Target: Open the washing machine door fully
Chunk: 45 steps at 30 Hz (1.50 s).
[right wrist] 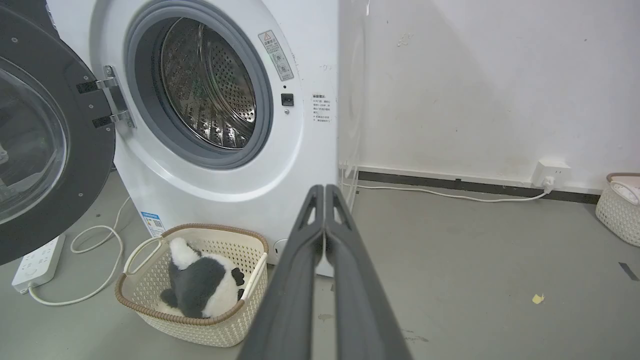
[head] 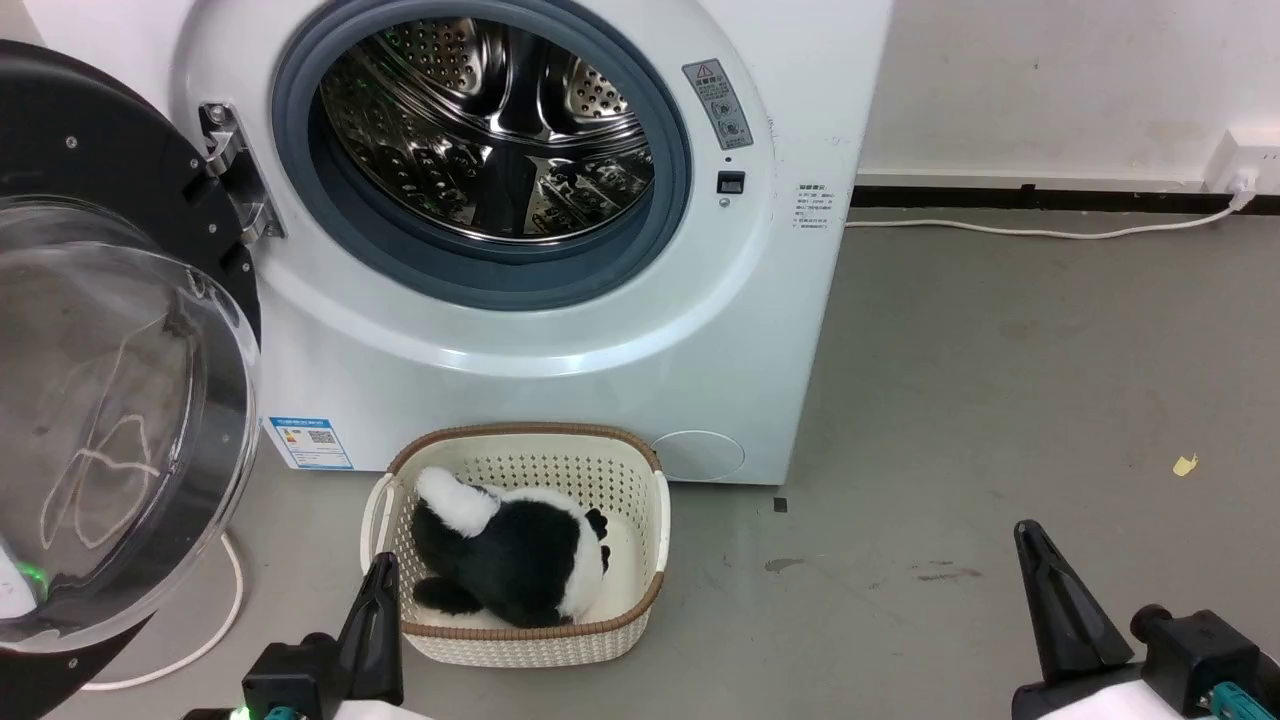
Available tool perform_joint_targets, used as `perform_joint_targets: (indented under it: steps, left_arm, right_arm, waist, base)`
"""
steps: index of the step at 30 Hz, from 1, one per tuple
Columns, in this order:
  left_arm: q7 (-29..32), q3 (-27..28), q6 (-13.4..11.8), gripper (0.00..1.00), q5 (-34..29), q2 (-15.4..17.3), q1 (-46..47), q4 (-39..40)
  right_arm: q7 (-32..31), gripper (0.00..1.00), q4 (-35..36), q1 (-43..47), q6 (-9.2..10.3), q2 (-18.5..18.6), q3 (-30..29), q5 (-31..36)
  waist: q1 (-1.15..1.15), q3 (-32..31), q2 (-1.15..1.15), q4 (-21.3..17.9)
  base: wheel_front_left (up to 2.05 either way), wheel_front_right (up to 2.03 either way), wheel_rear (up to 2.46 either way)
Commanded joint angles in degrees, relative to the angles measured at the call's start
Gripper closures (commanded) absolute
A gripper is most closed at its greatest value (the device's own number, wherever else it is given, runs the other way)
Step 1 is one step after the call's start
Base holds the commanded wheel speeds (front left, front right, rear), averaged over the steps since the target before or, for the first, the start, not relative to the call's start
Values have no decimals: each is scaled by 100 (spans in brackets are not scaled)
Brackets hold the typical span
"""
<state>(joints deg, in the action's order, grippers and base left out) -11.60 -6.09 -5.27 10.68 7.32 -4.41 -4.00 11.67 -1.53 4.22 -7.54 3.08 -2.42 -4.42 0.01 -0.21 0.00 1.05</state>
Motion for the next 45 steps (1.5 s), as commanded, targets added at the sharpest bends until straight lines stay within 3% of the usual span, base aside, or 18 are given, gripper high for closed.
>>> perform_joint_targets:
  steps: [1,45]
  left_arm:
    - [23,32,32,100,-53,-34,83,31]
    - [606,328,286,100,-574,-244,266,221]
  right_arm:
    - [-19,100,20,-77,1,-4,15,48]
    - [-608,100,88,-254,3,-13,132,250]
  waist:
    - [0,0,0,-1]
    - [0,11,0,-54]
  base:
    - [0,0,0]
    - [0,0,0]
